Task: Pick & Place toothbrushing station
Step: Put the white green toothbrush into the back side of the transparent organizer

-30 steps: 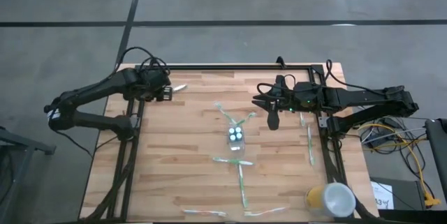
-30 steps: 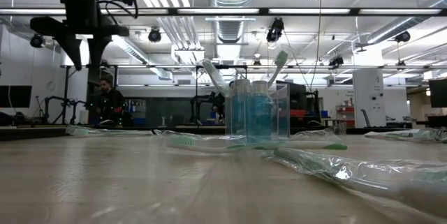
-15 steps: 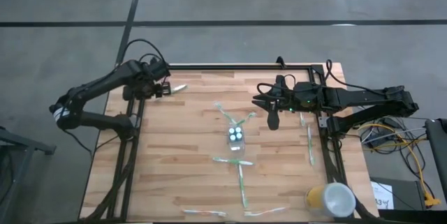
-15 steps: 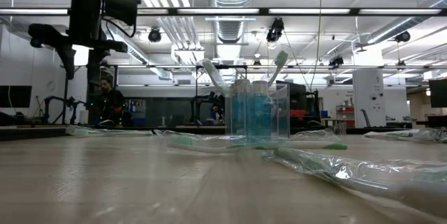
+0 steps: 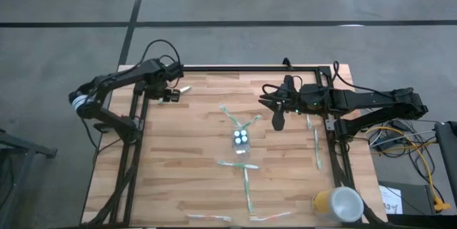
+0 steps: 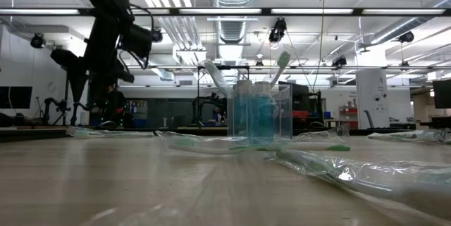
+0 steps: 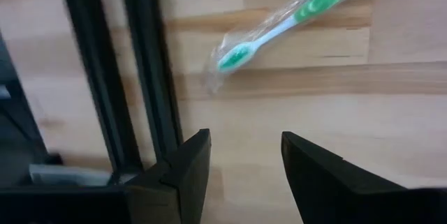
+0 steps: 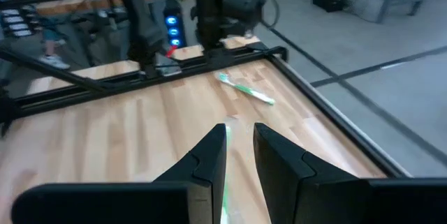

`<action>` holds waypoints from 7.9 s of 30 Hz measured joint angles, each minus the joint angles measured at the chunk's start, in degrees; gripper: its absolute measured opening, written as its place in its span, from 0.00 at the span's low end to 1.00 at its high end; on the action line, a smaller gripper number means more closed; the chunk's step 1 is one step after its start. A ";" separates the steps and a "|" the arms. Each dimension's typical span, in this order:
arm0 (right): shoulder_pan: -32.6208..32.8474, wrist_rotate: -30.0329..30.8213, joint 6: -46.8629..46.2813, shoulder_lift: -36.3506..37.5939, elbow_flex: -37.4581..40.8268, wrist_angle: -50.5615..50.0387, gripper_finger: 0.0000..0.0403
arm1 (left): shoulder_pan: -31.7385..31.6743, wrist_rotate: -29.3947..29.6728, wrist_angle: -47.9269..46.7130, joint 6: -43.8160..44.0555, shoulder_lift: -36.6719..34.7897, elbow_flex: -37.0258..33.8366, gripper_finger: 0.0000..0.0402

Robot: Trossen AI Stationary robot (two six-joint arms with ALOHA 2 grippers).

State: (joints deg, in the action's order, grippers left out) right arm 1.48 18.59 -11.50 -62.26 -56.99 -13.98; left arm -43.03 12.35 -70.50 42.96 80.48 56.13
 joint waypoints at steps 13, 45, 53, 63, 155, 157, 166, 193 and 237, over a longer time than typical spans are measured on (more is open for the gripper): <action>-0.02 4.11 -0.28 0.00 0.00 -1.24 0.17 | -0.15 9.41 6.17 -8.45 4.83 -2.49 0.45; 0.00 3.93 -0.30 0.00 0.00 -1.15 0.17 | -0.39 10.98 22.47 -11.37 4.79 -13.92 0.45; 0.00 3.95 -0.30 0.00 0.00 -1.15 0.17 | -0.44 9.56 23.84 -11.22 4.75 -15.18 0.35; -0.02 3.96 -0.32 0.00 0.00 -1.15 0.17 | -0.44 7.27 23.87 -11.25 4.75 -15.21 0.14; -0.01 3.97 -0.35 0.00 0.00 -1.15 0.17 | 22.79 -43.80 54.09 -53.35 -16.46 -3.01 0.01; 0.00 3.96 -0.40 0.00 0.00 -1.15 0.17 | 23.61 -43.81 55.41 -53.58 -14.77 -3.01 0.01; 0.00 3.96 -0.48 0.00 0.00 -0.21 0.17 | 25.40 -41.02 62.37 -56.08 -7.26 -3.01 0.01; 0.02 -8.31 -12.10 -6.20 0.00 20.35 0.17 | 25.55 -28.91 63.95 -52.87 -6.43 -2.79 0.01; 1.62 -1.88 5.37 -9.05 0.00 23.50 0.17 | 25.67 -38.28 64.50 -52.35 -7.89 -2.79 0.01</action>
State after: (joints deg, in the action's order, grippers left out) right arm 3.10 16.71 -6.13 -71.30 -56.99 9.52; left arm -17.36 -25.92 -6.00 -9.39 72.60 53.34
